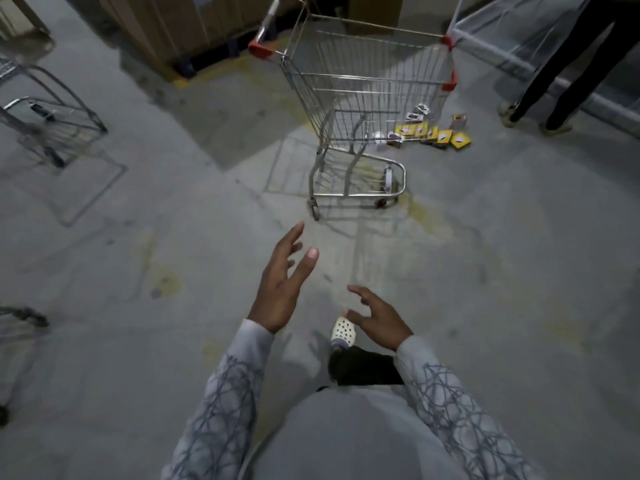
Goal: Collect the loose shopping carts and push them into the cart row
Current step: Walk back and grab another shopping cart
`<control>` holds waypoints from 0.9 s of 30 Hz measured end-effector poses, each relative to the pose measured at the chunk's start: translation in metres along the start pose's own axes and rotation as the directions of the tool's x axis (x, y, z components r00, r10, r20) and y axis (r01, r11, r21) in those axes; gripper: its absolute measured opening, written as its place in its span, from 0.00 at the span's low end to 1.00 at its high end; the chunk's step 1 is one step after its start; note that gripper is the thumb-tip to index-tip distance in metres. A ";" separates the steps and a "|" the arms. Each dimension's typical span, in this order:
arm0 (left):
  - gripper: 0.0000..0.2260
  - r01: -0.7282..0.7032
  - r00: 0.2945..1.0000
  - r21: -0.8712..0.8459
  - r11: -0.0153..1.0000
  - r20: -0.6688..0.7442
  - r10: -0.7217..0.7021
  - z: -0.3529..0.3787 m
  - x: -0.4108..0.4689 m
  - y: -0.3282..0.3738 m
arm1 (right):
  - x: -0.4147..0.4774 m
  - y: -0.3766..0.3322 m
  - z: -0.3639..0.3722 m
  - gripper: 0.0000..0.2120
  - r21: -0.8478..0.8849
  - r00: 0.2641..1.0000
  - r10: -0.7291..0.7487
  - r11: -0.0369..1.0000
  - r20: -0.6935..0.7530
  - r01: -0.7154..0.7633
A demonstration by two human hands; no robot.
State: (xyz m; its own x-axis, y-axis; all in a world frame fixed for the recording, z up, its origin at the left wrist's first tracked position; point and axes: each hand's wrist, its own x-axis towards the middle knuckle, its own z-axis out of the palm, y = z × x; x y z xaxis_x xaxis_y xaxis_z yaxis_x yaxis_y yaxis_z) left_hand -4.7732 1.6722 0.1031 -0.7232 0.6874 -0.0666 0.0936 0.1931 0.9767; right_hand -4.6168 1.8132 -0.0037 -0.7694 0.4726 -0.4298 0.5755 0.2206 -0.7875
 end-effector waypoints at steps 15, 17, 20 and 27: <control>0.19 0.478 0.861 -0.122 0.870 -0.133 -0.491 -0.063 0.247 -0.121 | 0.240 -0.310 -0.178 0.27 -0.381 0.626 -0.727 0.684 -0.283 0.622; 0.18 0.497 0.848 -0.143 0.856 -0.130 -0.514 -0.078 0.280 -0.137 | 0.260 -0.345 -0.183 0.27 -0.397 0.563 -0.754 0.657 -0.339 0.641; 0.19 0.544 0.825 -0.143 0.827 -0.089 -0.558 -0.110 0.330 -0.151 | 0.285 -0.395 -0.181 0.28 -0.366 0.510 -0.768 0.636 -0.388 0.679; 0.23 0.458 0.888 -0.036 0.888 -0.032 -0.459 -0.218 0.488 -0.136 | 0.421 -0.466 -0.140 0.27 -0.366 0.495 -0.755 0.648 -0.431 0.668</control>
State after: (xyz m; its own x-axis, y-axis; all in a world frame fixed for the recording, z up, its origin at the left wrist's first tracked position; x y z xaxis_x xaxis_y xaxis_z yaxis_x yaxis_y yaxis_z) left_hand -5.2881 1.8286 -0.0175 -0.7070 0.4989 -0.5013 -0.2727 0.4617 0.8441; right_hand -5.1702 2.0290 0.2447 -0.6958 0.4350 0.5716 -0.0401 0.7710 -0.6356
